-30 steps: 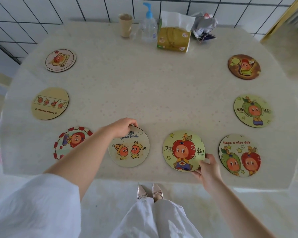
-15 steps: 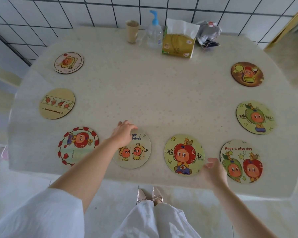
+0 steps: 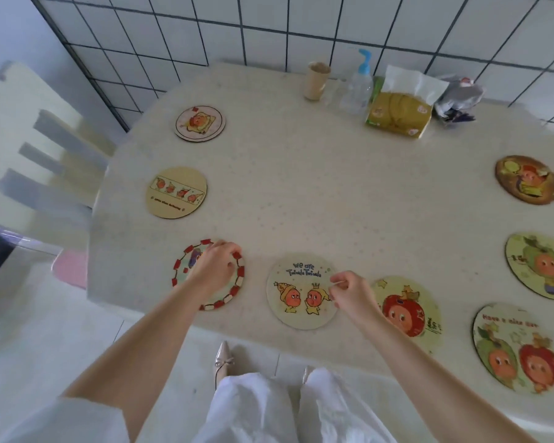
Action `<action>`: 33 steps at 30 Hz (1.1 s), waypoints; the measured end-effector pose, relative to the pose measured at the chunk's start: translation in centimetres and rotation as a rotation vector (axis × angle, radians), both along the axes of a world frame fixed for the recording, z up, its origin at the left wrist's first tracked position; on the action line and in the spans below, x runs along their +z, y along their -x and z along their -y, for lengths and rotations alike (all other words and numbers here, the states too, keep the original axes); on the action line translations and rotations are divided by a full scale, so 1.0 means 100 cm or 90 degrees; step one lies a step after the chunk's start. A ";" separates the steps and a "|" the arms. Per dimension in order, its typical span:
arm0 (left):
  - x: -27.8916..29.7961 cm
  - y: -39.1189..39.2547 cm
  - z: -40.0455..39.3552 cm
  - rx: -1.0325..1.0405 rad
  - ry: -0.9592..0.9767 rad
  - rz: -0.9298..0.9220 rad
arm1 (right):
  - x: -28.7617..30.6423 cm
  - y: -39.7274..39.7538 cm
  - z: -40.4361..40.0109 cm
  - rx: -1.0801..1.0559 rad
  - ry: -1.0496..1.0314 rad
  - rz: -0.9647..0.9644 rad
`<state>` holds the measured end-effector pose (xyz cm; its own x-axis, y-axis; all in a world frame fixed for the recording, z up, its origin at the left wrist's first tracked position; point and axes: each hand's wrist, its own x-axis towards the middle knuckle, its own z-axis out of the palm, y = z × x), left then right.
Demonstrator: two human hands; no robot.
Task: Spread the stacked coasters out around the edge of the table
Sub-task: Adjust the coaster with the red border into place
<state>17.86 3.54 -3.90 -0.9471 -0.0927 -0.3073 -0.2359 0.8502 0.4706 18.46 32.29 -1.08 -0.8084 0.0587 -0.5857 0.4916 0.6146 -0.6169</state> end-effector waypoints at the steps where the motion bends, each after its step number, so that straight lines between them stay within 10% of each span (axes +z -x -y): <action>1: 0.000 0.002 0.013 0.008 -0.003 0.003 | -0.001 0.001 0.017 0.002 0.015 0.008; 15: -0.010 0.041 0.113 -0.202 0.010 0.066 | -0.007 -0.050 0.223 -0.385 0.230 0.367; 33: -0.002 0.052 0.111 -0.151 -0.085 0.076 | -0.034 -0.048 0.241 -0.536 0.262 0.295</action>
<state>12.64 -7.55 -4.06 -0.8940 0.1750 -0.4124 -0.0987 0.8209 0.5625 23.29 8.18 -4.52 -0.2893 0.2239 -0.9307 0.9054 -0.2517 -0.3420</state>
